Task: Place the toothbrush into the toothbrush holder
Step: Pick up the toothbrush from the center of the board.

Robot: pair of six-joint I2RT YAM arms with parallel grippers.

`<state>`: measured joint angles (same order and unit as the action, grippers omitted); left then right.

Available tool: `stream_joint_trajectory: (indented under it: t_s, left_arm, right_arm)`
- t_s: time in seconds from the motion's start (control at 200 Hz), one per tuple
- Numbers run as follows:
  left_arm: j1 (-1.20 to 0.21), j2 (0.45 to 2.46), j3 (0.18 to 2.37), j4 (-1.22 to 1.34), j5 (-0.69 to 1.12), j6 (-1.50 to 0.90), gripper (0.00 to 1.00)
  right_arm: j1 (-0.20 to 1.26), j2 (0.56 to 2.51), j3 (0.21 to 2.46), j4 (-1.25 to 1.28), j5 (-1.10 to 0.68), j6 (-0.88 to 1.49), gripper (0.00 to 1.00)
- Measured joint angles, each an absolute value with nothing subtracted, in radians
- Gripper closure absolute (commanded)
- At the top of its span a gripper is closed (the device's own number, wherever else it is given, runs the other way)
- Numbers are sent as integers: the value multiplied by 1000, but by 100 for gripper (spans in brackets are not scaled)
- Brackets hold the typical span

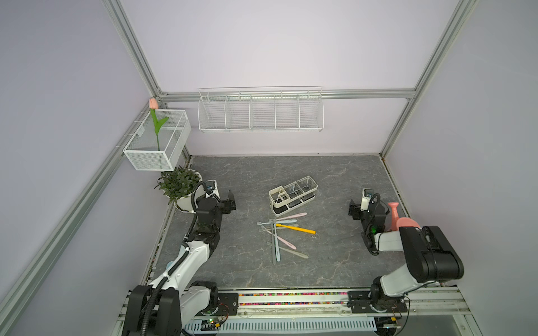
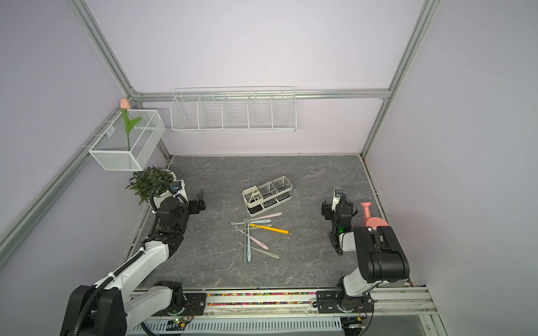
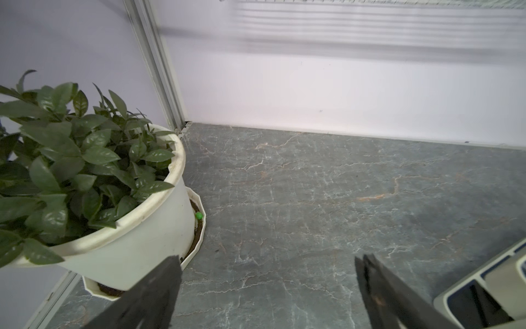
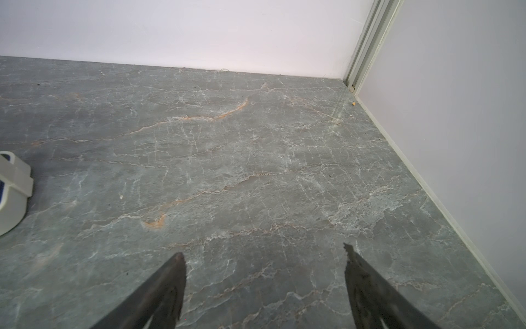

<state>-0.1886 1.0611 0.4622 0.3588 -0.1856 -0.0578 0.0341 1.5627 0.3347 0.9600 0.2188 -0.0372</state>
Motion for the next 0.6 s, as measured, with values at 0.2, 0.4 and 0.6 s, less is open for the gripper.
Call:
stream_joint_trajectory:
  t_s: [0.2, 0.4, 0.6]
  left_arm:
    - [-202, 1044, 452, 386, -101, -72, 1]
    - [-226, 1061, 454, 379, -48, -73, 1]
    - [-306, 1066, 477, 318, -74, -66, 1]
  right_arm:
    - [34, 1563, 335, 960, 219, -37, 11]
    - [8, 1562, 339, 954, 192, -22, 11]
    - [1, 1443, 374, 800, 189, -10, 9]
